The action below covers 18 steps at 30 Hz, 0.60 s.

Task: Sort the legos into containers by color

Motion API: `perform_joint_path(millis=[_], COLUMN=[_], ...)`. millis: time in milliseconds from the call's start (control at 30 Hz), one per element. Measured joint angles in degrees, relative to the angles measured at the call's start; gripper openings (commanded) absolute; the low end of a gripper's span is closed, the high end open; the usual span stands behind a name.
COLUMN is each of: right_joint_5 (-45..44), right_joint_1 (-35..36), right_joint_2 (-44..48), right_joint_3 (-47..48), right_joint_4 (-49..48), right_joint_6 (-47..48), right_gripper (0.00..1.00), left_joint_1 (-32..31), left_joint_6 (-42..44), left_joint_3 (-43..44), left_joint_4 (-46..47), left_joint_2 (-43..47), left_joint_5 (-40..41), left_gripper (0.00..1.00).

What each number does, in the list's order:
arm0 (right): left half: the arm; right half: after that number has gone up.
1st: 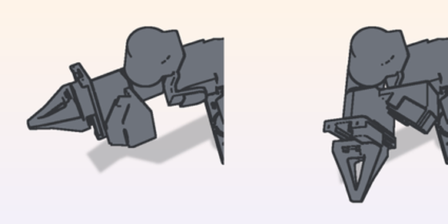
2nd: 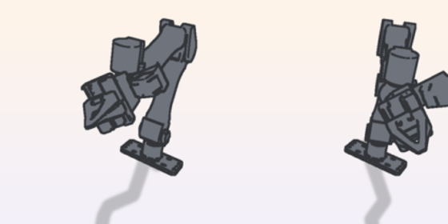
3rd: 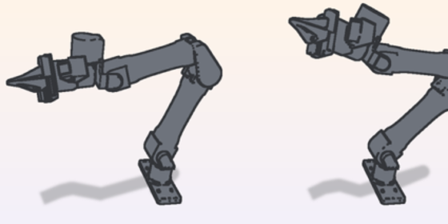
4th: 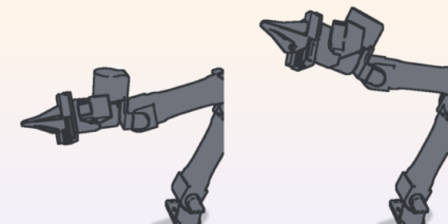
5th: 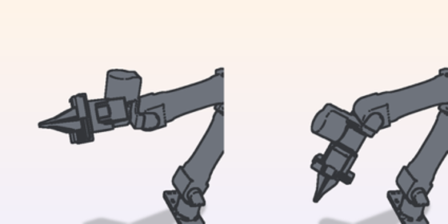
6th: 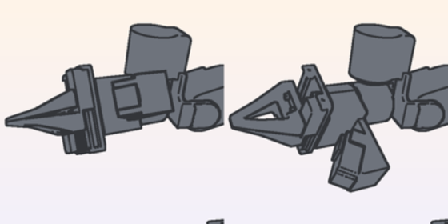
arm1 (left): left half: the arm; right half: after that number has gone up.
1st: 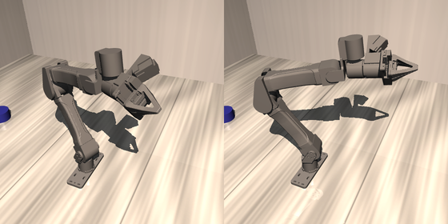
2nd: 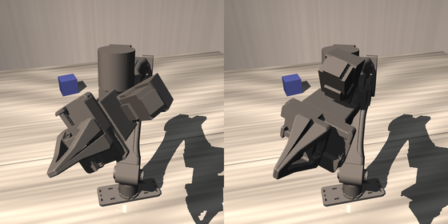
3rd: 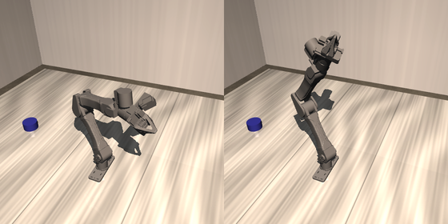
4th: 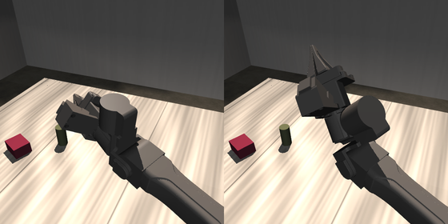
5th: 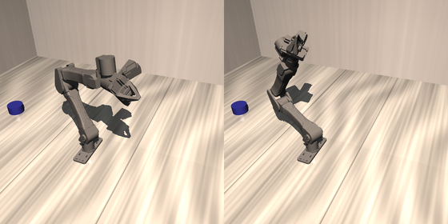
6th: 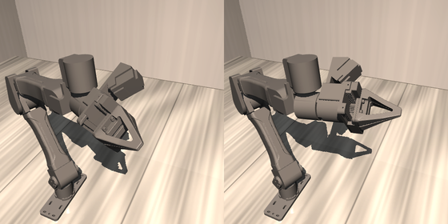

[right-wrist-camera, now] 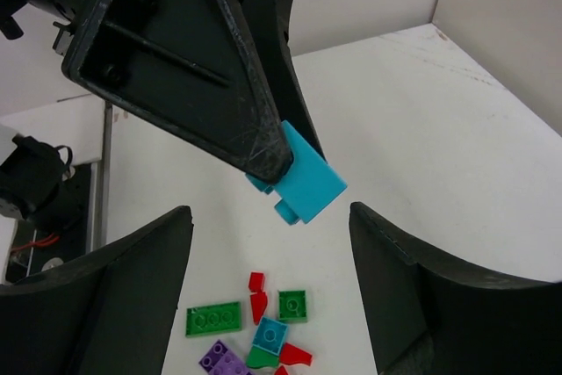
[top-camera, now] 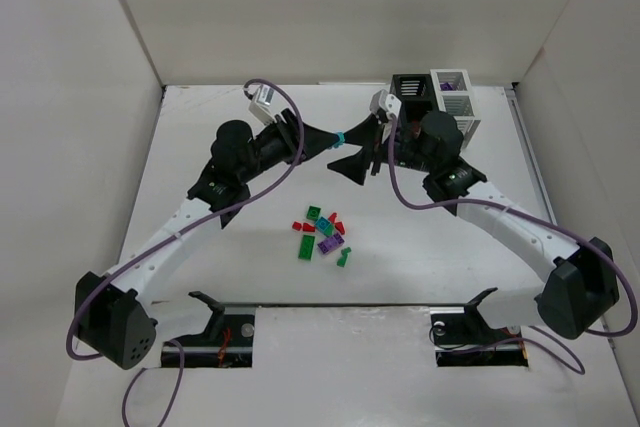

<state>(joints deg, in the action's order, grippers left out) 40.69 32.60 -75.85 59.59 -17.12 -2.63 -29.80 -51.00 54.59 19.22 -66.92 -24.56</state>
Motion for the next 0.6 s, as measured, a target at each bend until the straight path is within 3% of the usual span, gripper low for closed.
perform_joint_path(millis=[133, 300, 467, 600], right_joint_5=[-0.37, -0.98, -0.79, -0.39], right_joint_1=[0.00, 0.02, 0.04, 0.04], right_joint_2=[0.00, 0.00, -0.07, -0.24], right_joint_3=[0.83, 1.25, 1.88, 1.88], right_joint_4=[-0.22, -0.50, -0.87, -1.01], right_joint_6=[0.66, 1.55, 2.03, 2.69], right_gripper=[0.77, 0.68, 0.39, 0.26], left_joint_1=[0.00, -0.09, -0.09, -0.04], left_joint_6=[-0.98, -2.10, -3.17, -3.72], left_joint_3=[0.09, 0.09, 0.09, 0.09], left_joint_4=[0.59, 0.76, 2.21, 2.38], left_joint_2=[-0.24, -0.83, -1.29, -1.44], left_joint_5=[-2.43, -4.24, -5.73, -5.75], left_gripper=[0.19, 0.19, 0.19, 0.19])
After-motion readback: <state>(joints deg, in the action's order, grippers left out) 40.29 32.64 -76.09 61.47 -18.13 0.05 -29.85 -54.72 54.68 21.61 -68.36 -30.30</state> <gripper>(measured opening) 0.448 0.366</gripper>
